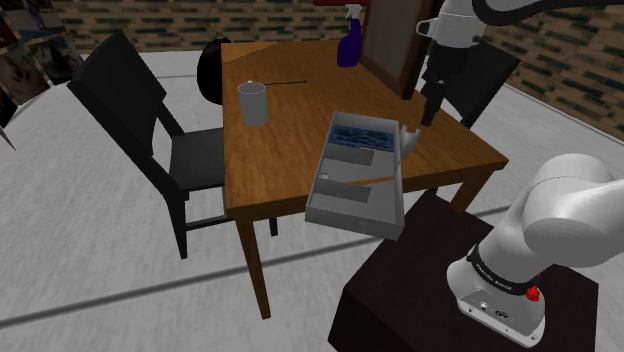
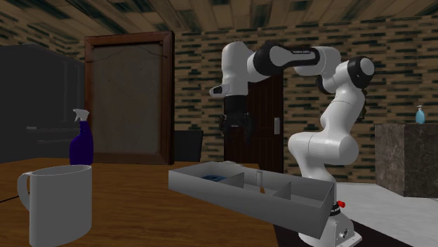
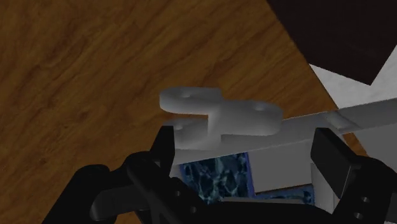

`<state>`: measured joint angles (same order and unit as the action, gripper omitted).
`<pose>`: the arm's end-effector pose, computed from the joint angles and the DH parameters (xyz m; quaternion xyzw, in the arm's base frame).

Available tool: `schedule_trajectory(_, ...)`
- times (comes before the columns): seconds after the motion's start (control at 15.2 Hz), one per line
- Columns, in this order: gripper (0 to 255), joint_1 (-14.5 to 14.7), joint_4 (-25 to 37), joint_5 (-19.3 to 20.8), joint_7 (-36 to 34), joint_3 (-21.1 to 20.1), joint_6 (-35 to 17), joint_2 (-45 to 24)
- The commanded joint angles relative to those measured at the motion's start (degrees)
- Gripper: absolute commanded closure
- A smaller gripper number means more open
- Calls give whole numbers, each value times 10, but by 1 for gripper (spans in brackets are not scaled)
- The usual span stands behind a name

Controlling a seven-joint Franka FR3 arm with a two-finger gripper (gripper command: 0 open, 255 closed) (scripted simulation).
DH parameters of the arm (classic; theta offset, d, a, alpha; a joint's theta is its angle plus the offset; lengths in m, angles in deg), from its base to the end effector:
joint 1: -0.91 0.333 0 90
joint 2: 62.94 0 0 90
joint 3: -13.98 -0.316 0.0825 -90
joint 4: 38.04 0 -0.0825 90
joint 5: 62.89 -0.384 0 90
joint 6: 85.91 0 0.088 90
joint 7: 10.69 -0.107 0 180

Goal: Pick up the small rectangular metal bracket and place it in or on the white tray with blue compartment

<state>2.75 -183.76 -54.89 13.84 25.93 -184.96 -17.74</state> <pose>0.3073 -0.0752 0.5096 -0.9855 -0.1688 0.0153 0.0094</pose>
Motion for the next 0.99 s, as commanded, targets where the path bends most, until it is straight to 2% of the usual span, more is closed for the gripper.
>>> schedule_trajectory(0.0, 0, 5, -27, 24, 62, 30, -43, -5)
schedule_trajectory(0.2, 0, 15, -49, 54, 144, 75, -103, -29)
schedule_trajectory(0.66, 0, 12, -93, 64, 143, 88, -164, -45)
schedule_trajectory(0.92, 0, 12, -97, 65, 142, 89, -169, -47)
